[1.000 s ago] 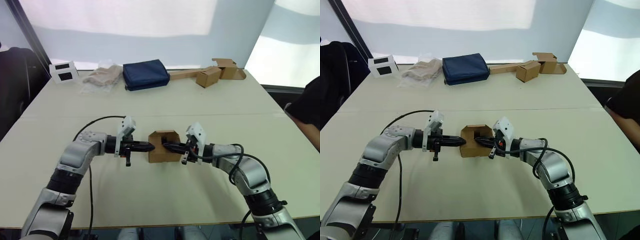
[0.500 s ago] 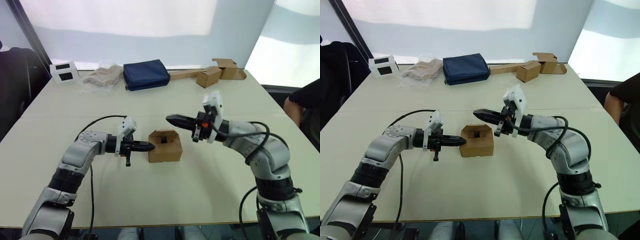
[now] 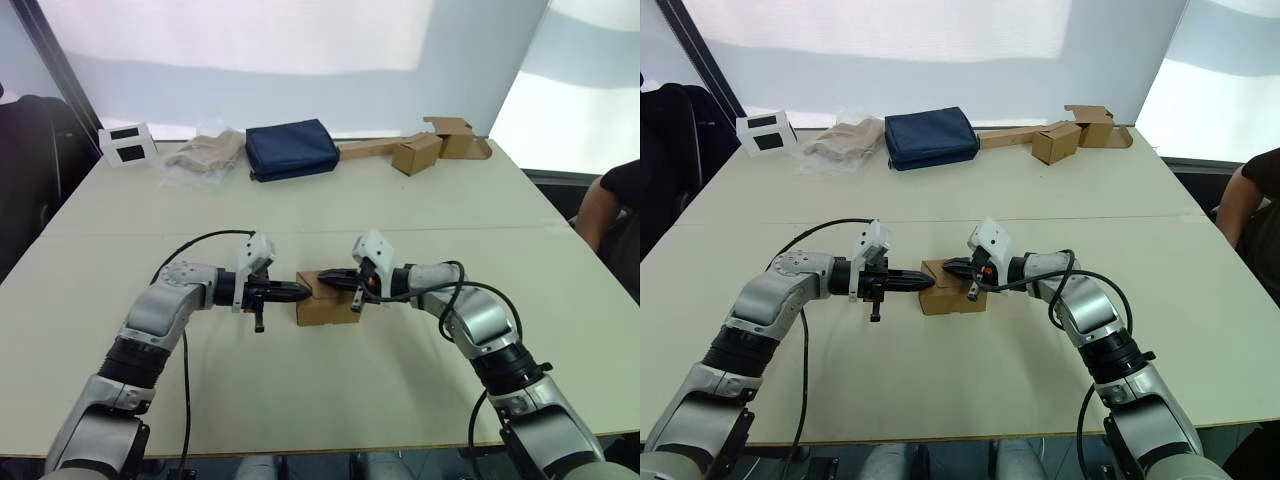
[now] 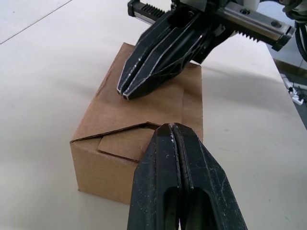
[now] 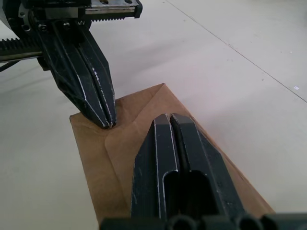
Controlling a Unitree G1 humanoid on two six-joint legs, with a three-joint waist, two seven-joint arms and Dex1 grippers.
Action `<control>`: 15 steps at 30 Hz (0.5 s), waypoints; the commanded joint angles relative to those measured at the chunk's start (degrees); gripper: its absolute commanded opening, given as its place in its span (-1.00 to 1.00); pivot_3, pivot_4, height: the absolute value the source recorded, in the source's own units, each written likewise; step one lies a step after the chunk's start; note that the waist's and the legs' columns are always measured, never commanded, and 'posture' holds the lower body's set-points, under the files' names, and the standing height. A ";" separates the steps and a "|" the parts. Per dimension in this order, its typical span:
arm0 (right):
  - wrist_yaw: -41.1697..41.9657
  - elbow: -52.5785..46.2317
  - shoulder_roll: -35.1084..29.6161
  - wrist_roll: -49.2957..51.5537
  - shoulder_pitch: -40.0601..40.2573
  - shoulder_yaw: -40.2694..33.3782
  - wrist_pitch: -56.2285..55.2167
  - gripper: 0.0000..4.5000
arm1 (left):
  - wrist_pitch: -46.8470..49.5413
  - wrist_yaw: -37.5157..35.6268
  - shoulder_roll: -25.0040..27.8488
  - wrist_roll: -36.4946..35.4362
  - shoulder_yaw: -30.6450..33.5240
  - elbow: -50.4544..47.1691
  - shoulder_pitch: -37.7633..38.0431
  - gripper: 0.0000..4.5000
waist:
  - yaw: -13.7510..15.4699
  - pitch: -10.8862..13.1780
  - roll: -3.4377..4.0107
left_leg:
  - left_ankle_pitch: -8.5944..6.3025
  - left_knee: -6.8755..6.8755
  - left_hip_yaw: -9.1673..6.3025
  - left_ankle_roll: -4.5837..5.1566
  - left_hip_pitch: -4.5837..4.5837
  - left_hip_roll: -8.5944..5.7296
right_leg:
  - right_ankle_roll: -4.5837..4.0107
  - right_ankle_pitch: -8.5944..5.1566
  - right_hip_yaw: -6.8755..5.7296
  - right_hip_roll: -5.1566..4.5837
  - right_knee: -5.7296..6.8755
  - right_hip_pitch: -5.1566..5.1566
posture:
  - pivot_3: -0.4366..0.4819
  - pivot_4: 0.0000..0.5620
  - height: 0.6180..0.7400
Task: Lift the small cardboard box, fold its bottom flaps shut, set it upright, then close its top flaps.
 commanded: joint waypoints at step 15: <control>0.23 -9.91 -1.36 1.79 3.33 -3.62 4.38 -1.00 | -1.53 2.09 -7.52 0.58 1.16 13.28 -11.84 -1.00 | -0.01 0.02 -0.03 | 0.00 0.00 0.03 0.00 -0.07 -0.05 | 0.02 0.01 -0.02 -0.01 -0.06 -0.01 | -0.05 -0.47 1.00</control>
